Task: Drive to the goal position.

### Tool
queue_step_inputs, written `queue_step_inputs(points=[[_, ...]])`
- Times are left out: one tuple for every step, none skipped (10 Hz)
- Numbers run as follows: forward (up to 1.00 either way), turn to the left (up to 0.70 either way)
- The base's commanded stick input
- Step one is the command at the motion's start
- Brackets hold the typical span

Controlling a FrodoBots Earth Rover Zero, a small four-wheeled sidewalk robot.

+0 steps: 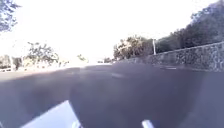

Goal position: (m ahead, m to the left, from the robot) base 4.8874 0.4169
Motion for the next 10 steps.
queue_step_inputs(points=[[0.70, 0.00], [0.70, 0.00], [0.70, 0.00], [0.70, 0.00], [0.70, 0.00], [0.70, 0.00], [0.70, 0.00], [0.70, 0.00], [0.70, 0.00], [0.70, 0.00]])
